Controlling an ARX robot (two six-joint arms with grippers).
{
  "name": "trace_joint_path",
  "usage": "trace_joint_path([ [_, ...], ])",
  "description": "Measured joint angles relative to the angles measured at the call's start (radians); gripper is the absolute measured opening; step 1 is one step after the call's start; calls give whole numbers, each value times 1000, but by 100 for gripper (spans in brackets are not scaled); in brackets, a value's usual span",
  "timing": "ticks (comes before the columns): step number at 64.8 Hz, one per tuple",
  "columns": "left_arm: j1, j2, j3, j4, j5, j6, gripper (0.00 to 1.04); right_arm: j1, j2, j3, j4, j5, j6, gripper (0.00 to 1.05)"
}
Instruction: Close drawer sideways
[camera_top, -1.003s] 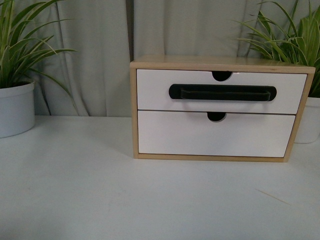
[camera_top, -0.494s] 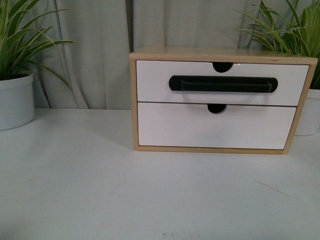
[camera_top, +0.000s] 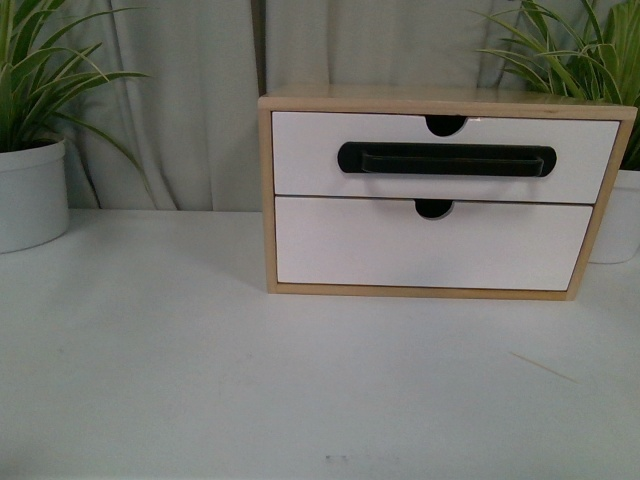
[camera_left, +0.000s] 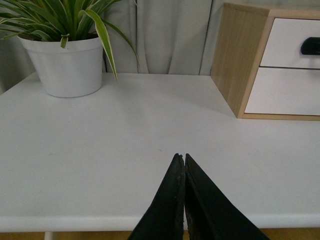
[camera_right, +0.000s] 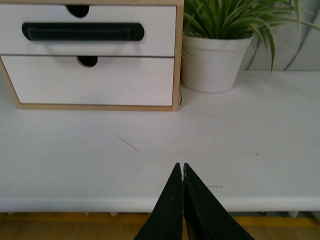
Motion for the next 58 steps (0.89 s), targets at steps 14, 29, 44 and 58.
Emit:
trace_joint_path([
  [14, 0, -102, 0, -119, 0, 0, 4, 0, 0, 0, -4, 0, 0, 1],
  [29, 0, -214, 0, -222, 1, 0, 39, 0, 0, 0, -4, 0, 0, 34],
  [44, 0, -216, 0, -222, 0, 0, 89, 0, -1, 0, -4, 0, 0, 86],
  [58, 0, -216, 0, -222, 1, 2, 99, 0, -1, 0, -4, 0, 2, 96],
])
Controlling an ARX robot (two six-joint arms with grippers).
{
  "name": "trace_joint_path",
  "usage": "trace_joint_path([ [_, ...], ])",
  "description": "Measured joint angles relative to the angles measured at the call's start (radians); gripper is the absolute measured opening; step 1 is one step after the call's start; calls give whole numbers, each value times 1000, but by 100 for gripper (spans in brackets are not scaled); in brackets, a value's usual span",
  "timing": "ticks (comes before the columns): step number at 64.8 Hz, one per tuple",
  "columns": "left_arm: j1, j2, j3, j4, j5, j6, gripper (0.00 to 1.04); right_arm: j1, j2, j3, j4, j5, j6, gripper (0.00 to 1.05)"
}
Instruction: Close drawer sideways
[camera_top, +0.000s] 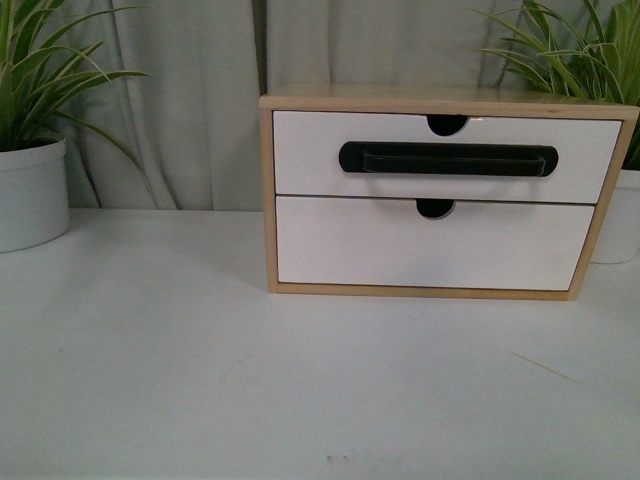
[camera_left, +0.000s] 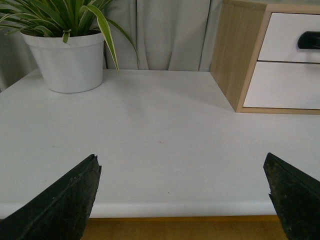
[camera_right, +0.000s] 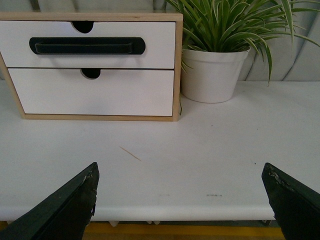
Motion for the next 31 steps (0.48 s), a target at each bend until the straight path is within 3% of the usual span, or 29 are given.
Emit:
trace_joint_path([
  [31, 0, 0, 0, 0, 0, 0, 99, 0, 0, 0, 0, 0, 0, 96],
])
